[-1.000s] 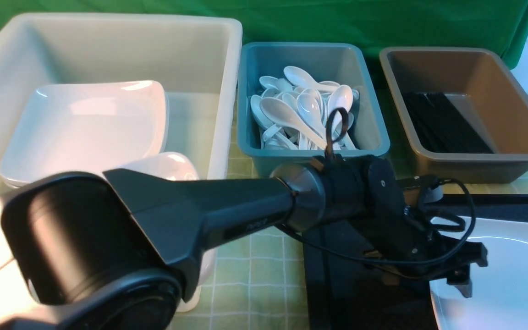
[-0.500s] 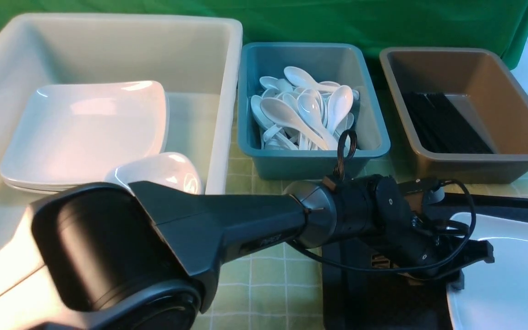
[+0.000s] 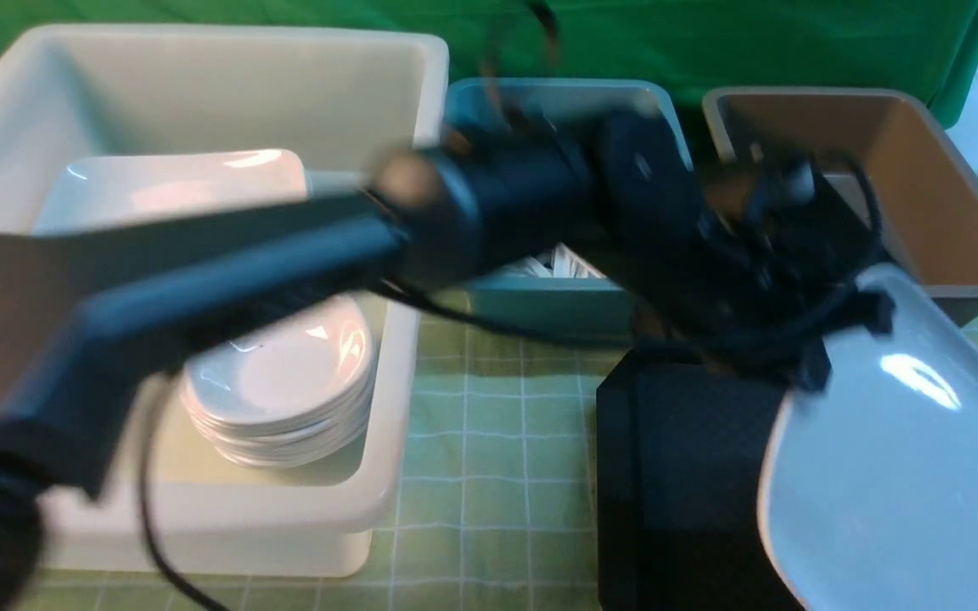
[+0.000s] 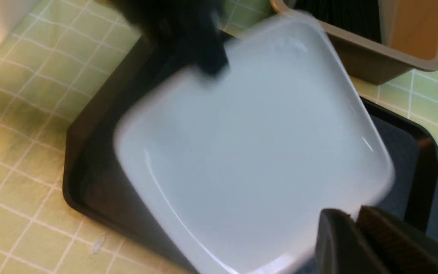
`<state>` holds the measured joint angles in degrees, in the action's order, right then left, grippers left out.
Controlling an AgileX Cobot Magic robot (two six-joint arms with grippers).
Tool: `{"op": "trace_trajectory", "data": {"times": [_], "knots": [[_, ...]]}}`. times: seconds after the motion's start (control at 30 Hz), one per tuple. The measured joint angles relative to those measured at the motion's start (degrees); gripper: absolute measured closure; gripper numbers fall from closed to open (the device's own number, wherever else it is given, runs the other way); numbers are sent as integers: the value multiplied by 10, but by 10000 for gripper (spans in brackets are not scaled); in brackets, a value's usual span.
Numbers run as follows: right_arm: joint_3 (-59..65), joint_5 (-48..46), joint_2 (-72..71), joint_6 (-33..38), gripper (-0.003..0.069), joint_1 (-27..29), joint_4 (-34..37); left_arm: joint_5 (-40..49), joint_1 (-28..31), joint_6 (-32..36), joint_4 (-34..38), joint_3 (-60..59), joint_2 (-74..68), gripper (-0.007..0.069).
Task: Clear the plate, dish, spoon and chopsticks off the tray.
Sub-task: Use the left arm to grab a plate from the dinner plate, then use the left arm to put the plate into the large storage box on the left
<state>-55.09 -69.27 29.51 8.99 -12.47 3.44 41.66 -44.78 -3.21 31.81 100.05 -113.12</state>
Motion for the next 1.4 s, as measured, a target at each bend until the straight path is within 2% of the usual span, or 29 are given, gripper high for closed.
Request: {"op": "trace_trajectory", "data": {"times": [0.2,0.3,0.53,0.6,0.67,0.7,0.83,0.97,1.2,1.4], "knots": [[0,1,0,0,587,0,0,35,114,1,1,0,164,612],[0,2,0,0,587,0,0,71,192,1,1,0,235,613],[0,6,0,0,586,0,0,168,417,7,-16,0,303,613],[0,6,0,0,586,0,0,203,526,22,-22,0,300,613],[0,7,0,0,586,0,0,214,573,26,-24,0,295,613],[3,9,0,0,585,0,0,220,617,37,-22,0,286,613],[31,22,1,0,580,0,0,223,726,84,12,0,252,613],[60,26,1,0,575,0,0,222,763,138,32,0,206,613],[67,28,1,0,569,0,0,207,762,223,43,0,117,613],[67,28,1,-3,564,0,1,169,762,261,48,0,55,613]]}}
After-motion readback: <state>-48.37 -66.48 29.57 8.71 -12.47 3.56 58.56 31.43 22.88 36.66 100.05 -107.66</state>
